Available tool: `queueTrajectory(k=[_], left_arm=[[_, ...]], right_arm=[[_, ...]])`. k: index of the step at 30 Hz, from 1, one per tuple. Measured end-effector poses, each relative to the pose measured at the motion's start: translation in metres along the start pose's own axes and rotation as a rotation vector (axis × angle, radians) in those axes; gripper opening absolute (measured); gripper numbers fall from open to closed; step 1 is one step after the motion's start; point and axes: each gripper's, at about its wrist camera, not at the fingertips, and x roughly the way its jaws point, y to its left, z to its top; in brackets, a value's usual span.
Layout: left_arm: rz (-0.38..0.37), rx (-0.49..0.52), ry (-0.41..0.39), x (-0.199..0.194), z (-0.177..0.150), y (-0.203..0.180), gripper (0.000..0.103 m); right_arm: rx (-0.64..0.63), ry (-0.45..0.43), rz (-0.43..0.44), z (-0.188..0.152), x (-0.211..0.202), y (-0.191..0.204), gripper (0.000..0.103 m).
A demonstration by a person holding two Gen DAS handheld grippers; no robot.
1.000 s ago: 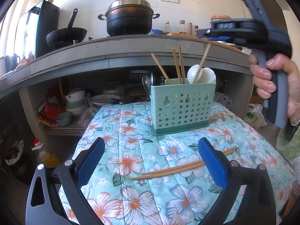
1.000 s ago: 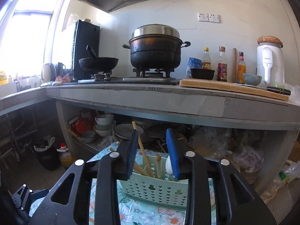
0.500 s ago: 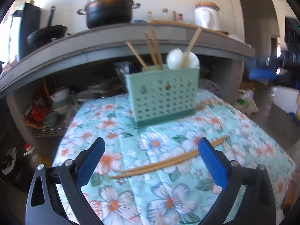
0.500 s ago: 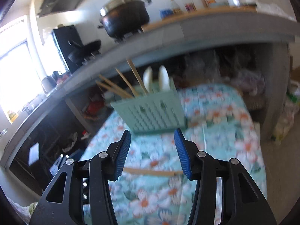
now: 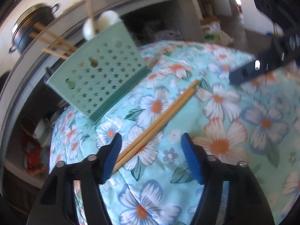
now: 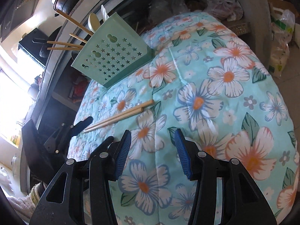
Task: Organize utensils
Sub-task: 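Move the left tool back and grasp another bamboo chopstick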
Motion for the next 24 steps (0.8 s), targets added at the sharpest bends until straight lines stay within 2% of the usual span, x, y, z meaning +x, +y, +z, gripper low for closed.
queueTrajectory(k=[5, 7, 9, 10, 13, 21, 24], left_arm=[[0.024, 0.14, 0.017, 0.015, 0.003, -0.014, 0.042], [0.024, 0.173, 0.015, 0.018, 0.003, -0.017, 0.029], [0.046, 0.208, 0.006, 0.019, 0.003, -0.021, 0.021], [0.063, 0.23, 0.0, 0.019, 0.003, -0.023, 0.012], [0.089, 0.261, -0.01, 0.017, 0.003, -0.026, 0.001], [0.055, 0.221, 0.037, -0.003, -0.011, -0.023, 0.0], [0.095, 0.228, 0.01, -0.011, -0.015, -0.022, 0.004]], right_arm=[[0.021, -0.003, 0.026, -0.001, -0.003, -0.009, 0.047], [0.03, 0.001, 0.031, -0.002, 0.0, -0.011, 0.047], [0.043, 0.011, 0.038, -0.004, 0.002, -0.013, 0.047], [0.046, 0.014, 0.04, -0.005, 0.003, -0.014, 0.047], [0.052, 0.013, 0.043, -0.006, 0.002, -0.015, 0.047], [0.063, -0.009, 0.054, -0.006, -0.008, -0.02, 0.047], [0.066, -0.005, 0.064, -0.006, -0.008, -0.02, 0.047]])
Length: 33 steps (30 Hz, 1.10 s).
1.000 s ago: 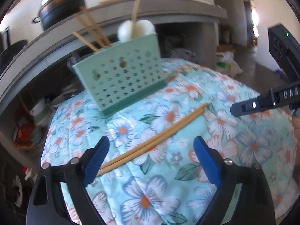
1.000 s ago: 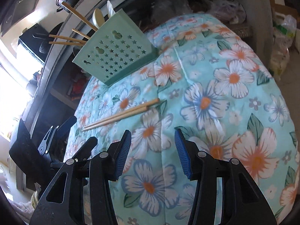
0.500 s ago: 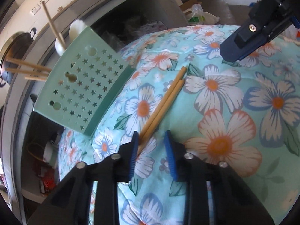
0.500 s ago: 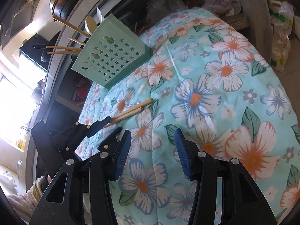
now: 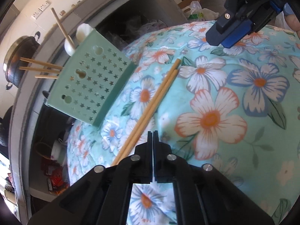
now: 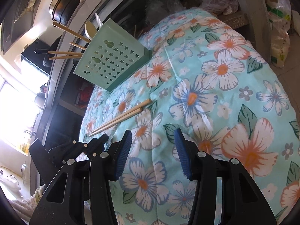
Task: Organize utensils
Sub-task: 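Move the left tool back and grasp another bamboo chopstick, then lift the chopstick upright with the left tool while the right tool approaches the last chopstick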
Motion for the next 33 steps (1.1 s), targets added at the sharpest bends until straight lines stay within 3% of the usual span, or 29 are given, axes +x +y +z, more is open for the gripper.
queueTrajectory(k=[2, 4, 5, 11, 16, 20, 28, 33], left_arm=[[0.035, 0.024, 0.0, 0.003, 0.001, 0.0, 0.008], [0.048, 0.05, -0.003, 0.008, 0.003, 0.001, 0.029], [0.048, 0.065, -0.01, 0.011, 0.004, 0.0, 0.03], [0.032, 0.159, -0.027, 0.03, 0.011, -0.006, 0.028], [0.025, 0.232, -0.043, 0.037, 0.015, -0.01, 0.013], [0.056, 0.291, -0.059, 0.035, 0.015, -0.015, 0.01], [0.028, 0.297, -0.041, 0.004, 0.003, -0.02, 0.01], [-0.062, 0.205, -0.016, -0.021, -0.002, -0.015, 0.012]], right_arm=[[-0.003, -0.002, 0.002, 0.0, 0.0, 0.002, 0.047], [-0.005, -0.002, 0.007, -0.001, 0.0, 0.003, 0.047], [-0.006, -0.002, 0.008, -0.001, 0.001, 0.005, 0.047], [0.002, 0.007, 0.006, 0.0, 0.005, 0.004, 0.047], [0.002, 0.02, 0.007, 0.001, 0.012, 0.002, 0.047], [0.005, 0.024, 0.005, 0.003, 0.016, 0.002, 0.047], [0.006, 0.015, -0.001, 0.004, 0.01, 0.0, 0.047], [0.001, 0.002, 0.003, 0.001, 0.001, 0.0, 0.047]])
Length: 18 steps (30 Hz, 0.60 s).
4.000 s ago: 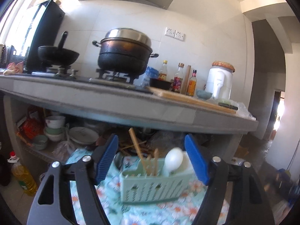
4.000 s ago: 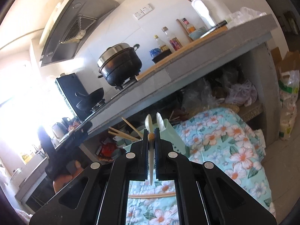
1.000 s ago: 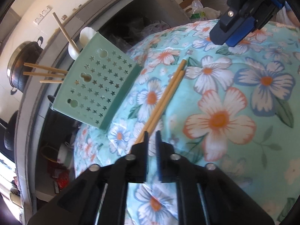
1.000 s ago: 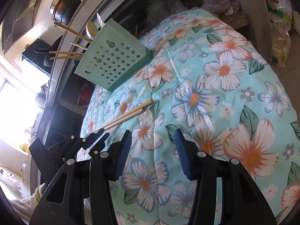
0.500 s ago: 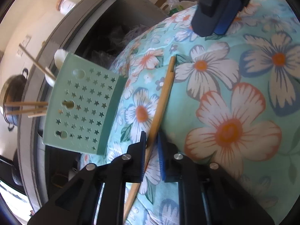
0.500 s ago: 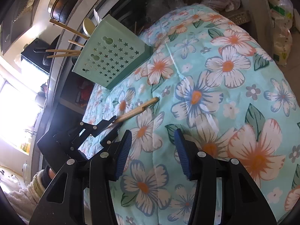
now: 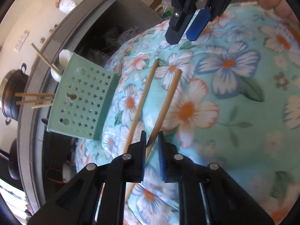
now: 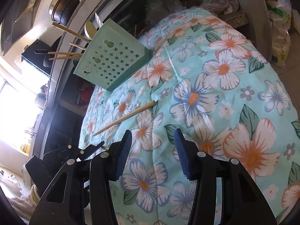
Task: Organize utensils
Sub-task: 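Lift the chopstick upright with the left tool while the right tool approaches the last chopstick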
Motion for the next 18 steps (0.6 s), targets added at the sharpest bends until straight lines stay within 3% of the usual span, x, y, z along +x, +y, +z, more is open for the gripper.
queueTrajectory(k=[4, 9, 12, 18], left_arm=[[-0.053, -0.076, 0.014, -0.01, -0.006, -0.001, 0.017], [-0.093, -0.111, -0.033, -0.026, -0.01, -0.005, 0.023], [-0.086, -0.063, -0.065, -0.031, -0.006, -0.014, 0.033], [-0.06, 0.072, -0.087, -0.021, 0.011, -0.028, 0.034]], right_arm=[[0.002, -0.008, 0.002, -0.002, -0.005, 0.001, 0.047], [-0.001, -0.018, 0.008, -0.003, -0.011, 0.003, 0.047], [0.003, -0.024, 0.012, -0.003, -0.014, 0.002, 0.047], [0.025, -0.01, 0.023, -0.003, -0.012, -0.004, 0.047]])
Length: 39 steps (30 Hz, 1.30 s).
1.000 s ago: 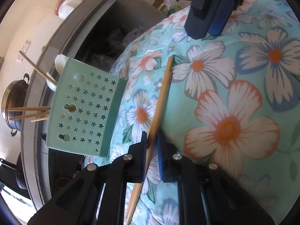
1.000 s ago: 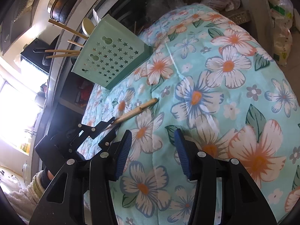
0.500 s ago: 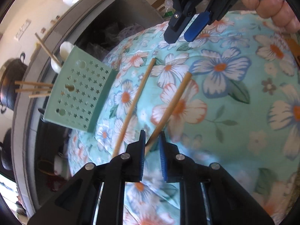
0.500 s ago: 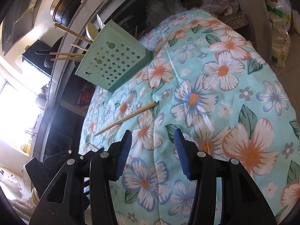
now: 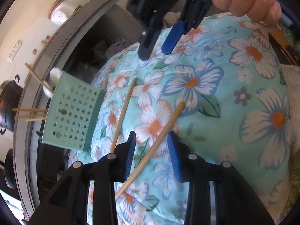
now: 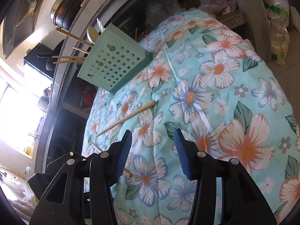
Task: Organize utensils
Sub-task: 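Lift the chopstick upright with the left tool while the right tool approaches the last chopstick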
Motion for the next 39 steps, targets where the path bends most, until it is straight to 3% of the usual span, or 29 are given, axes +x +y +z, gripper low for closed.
queueTrajectory(k=[5, 9, 10, 14, 18, 24, 31, 35, 39], left_arm=[[-0.051, 0.021, -0.009, 0.013, 0.01, 0.0, 0.032], [-0.112, 0.009, -0.007, 0.021, 0.015, 0.001, 0.014], [-0.104, 0.013, -0.009, 0.021, 0.017, 0.0, 0.014], [-0.042, 0.03, -0.033, 0.015, 0.02, 0.0, 0.013], [0.048, -0.05, -0.073, 0.0, 0.022, 0.021, 0.011], [0.264, -0.188, -0.136, -0.028, 0.02, 0.069, 0.007], [0.424, -0.518, -0.204, -0.071, -0.005, 0.158, 0.006], [0.368, -0.83, -0.284, -0.105, -0.037, 0.208, 0.006], [0.215, -1.146, -0.357, -0.122, -0.076, 0.233, 0.006]], right_arm=[[0.014, -0.001, 0.006, 0.001, -0.001, -0.003, 0.047], [0.016, 0.005, 0.004, 0.001, 0.001, -0.004, 0.047], [0.017, 0.006, 0.002, 0.001, 0.002, -0.004, 0.047], [0.024, -0.003, 0.004, 0.002, -0.001, -0.003, 0.047], [0.025, -0.02, 0.018, 0.006, -0.006, 0.001, 0.047], [0.028, -0.033, 0.057, 0.014, -0.006, 0.014, 0.045], [0.042, -0.019, 0.106, 0.019, 0.005, 0.03, 0.043], [0.095, 0.0, 0.138, 0.022, 0.014, 0.029, 0.043], [0.181, 0.03, 0.168, 0.026, 0.027, 0.021, 0.042]])
